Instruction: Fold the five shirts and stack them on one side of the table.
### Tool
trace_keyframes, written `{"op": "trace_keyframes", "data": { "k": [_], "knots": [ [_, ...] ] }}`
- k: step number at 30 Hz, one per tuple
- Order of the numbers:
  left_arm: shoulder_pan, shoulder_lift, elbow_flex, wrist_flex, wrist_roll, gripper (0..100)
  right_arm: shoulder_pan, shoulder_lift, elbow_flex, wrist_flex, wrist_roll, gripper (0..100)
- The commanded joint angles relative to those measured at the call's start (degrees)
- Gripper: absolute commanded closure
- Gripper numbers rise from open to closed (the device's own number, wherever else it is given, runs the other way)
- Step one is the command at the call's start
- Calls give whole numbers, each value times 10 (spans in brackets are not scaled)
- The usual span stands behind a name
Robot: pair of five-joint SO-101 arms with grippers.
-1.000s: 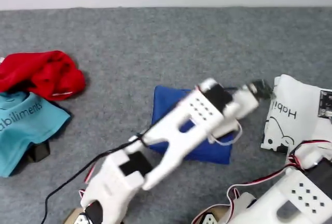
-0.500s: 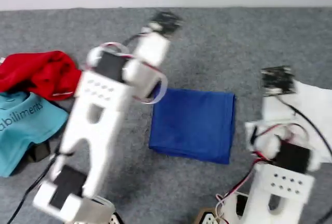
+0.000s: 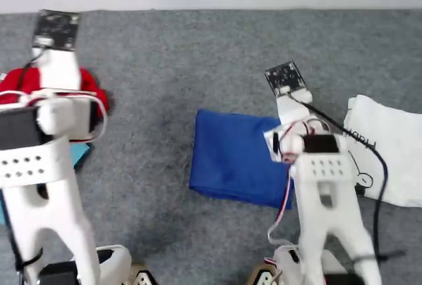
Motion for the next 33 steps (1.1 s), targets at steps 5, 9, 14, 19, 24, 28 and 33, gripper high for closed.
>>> {"op": "trace_keyframes", "data": {
  "k": [5,9,14,19,24,28,33],
  "knots": [
    [-39,-18,-3,-8,-48,986,40,209,-99,-120,0,988],
    [-39,-17,-2,-7,-47,986,45,320,-144,-162,-3,988],
    [-39,-17,28,-8,-48,986,31,316,-252,-36,-5,988],
    [-39,-17,53,-8,-47,986,29,282,-322,71,-18,976],
    [-39,-17,53,-8,-48,986,29,276,-367,187,-116,768],
    [-39,-17,54,-8,-48,986,27,286,-366,205,-189,685],
    [-39,-19,54,-8,-48,986,27,351,-370,195,-229,691]
  ]
}}
